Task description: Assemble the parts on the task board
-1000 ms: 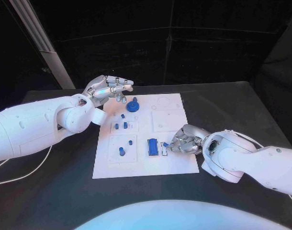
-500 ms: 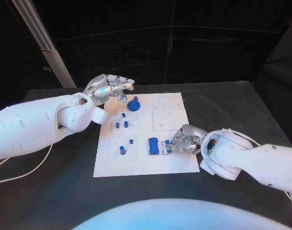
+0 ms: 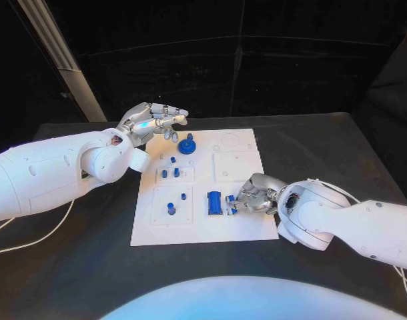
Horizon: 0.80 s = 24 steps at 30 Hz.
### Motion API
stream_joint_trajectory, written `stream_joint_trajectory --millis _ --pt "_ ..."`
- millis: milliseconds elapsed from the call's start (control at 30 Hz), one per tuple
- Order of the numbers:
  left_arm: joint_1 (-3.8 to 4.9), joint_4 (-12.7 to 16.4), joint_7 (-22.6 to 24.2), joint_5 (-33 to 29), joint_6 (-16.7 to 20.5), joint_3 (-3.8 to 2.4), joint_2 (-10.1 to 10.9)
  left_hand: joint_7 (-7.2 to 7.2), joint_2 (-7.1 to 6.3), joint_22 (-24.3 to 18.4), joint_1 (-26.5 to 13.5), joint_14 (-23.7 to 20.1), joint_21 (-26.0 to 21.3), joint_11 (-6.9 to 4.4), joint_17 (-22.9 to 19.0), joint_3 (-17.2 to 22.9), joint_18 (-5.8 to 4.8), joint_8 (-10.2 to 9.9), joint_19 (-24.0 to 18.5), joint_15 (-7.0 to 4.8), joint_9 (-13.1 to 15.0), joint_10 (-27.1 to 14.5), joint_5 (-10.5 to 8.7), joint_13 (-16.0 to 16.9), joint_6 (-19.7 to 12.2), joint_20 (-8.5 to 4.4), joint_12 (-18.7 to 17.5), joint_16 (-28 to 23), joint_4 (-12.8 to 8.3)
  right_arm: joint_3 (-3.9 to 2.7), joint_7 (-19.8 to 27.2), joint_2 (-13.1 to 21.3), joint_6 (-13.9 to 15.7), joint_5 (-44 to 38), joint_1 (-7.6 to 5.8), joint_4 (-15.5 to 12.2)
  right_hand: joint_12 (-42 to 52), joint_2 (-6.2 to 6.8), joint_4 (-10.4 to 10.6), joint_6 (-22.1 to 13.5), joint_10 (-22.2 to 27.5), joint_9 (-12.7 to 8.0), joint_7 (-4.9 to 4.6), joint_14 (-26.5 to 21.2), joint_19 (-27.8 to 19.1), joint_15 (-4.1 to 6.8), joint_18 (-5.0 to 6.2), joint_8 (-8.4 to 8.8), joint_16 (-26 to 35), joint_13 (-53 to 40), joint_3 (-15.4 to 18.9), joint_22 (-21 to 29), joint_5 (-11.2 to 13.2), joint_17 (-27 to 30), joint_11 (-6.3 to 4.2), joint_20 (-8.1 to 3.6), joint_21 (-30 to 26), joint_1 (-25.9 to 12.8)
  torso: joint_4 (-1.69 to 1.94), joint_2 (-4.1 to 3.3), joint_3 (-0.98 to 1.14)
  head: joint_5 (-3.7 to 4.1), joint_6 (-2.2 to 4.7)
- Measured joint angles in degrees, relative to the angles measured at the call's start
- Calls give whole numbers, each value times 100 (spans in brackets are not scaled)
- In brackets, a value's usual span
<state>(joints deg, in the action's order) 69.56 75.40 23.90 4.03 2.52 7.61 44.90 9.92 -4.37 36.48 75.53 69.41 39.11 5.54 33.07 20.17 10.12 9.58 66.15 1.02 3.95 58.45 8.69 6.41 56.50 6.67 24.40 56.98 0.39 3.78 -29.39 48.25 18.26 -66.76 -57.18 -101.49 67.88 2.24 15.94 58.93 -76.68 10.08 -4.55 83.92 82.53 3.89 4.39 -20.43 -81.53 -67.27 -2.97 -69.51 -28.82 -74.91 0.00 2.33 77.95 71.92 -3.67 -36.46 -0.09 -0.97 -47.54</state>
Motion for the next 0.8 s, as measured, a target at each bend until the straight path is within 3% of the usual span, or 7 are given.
stream_joint_trajectory --millis 333,400,533,667,800 --pt "0 -1 -1 0 -1 0 1 0 0 1 0 0 0 21 0 0 0 0 0 0 0 -21 0 4 0 0 0 0 0 1 2 -7 -12 -19 1 -10 0 -3 0 21 -21 21 21 0 10 0 1 -21 -23 -7 0 -18 6 0 -21 -10 0 -3 -8 1 0 -9 -1" --pt "0 -1 -1 0 -1 0 1 0 0 1 0 0 0 21 0 0 0 0 0 0 0 -21 0 4 0 0 0 0 0 1 3 -10 -13 -30 1 -11 0 -64 28 21 -21 32 21 0 10 0 1 -21 -23 -7 60 -18 114 0 -21 -10 0 -82 -8 1 0 -4 5" --pt "0 -1 -2 0 -2 0 1 0 0 -4 0 0 0 21 0 0 0 0 0 0 0 -21 0 4 0 0 0 0 0 1 6 -15 -13 -63 1 -10 0 -61 56 21 -21 53 21 0 10 0 1 -21 -23 -5 284 -15 630 0 -21 -10 0 -365 -4 2 0 -3 23" --pt "0 -2 -3 1 -3 0 1 0 0 -3 0 0 0 21 1 0 0 0 0 0 0 -21 0 4 0 0 0 0 0 1 9 -24 -4 -106 1 4 -11 -102 59 18 -21 79 17 0 10 0 2 -21 -23 24 598 3 1425 0 -21 -10 0 -687 -1 2 0 -3 30" --pt "0 -4 -3 1 -7 0 1 0 0 -3 0 0 0 21 1 0 0 0 0 0 0 -21 0 4 0 0 0 0 0 1 15 -27 14 -140 1 24 -31 -146 71 -12 -21 100 -12 0 10 0 2 -21 -22 43 832 16 1795 0 -21 -10 0 -901 0 3 1 -7 40"
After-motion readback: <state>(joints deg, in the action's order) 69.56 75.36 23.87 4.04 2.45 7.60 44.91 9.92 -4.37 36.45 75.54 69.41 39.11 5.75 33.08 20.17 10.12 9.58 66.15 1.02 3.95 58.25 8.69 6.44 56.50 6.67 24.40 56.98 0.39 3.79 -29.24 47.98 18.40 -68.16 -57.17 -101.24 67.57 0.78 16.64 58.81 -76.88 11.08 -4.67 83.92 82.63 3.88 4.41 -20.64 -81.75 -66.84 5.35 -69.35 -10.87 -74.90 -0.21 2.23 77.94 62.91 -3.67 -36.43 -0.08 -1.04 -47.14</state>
